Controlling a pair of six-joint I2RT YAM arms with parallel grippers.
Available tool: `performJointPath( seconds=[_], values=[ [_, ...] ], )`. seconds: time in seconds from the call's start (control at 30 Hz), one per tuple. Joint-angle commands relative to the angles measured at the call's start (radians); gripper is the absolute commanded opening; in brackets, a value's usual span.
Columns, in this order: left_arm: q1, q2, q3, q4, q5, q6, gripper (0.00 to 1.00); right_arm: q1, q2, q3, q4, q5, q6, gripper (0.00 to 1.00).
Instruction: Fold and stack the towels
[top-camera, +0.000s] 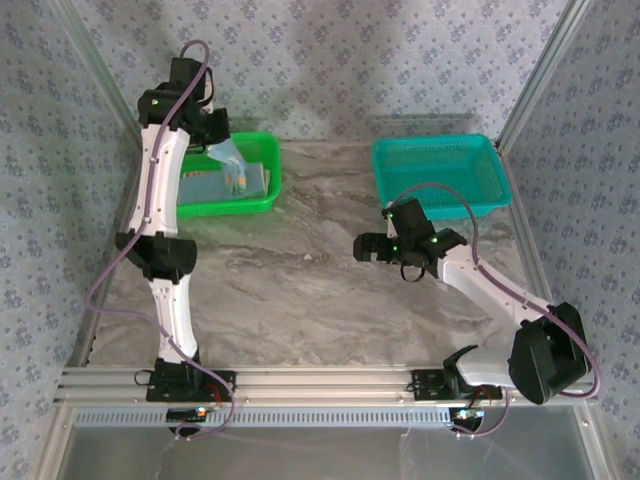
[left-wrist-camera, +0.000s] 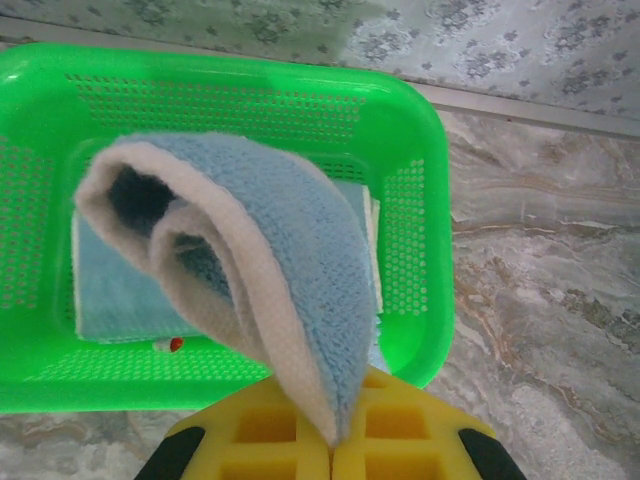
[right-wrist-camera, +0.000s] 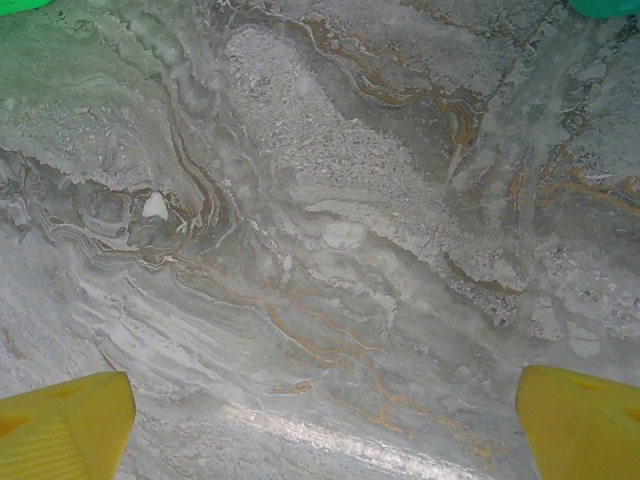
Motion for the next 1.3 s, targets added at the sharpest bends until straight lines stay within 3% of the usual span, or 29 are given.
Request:
performJointPath(
  seconds=[0.0,0.6,1.27],
  values=[
    [-0.016,0.003,0.053,0.052,0.06,0.016,0.0,-0.008,-0.019,-0.01,-0.023,0.016,0.014,1.0],
    [-0.075,0.108,0.114,0.118,0.24,-0.077,0.0,-0.027,-0.01,-0.031,-0.021,0.009,0.018,1.0],
    [-0.064,0.115,0.134,0.134,0.288,-0.114,0.0,-0.035,0.028,-0.039,0.001,-0.017,0.016,1.0]
  ],
)
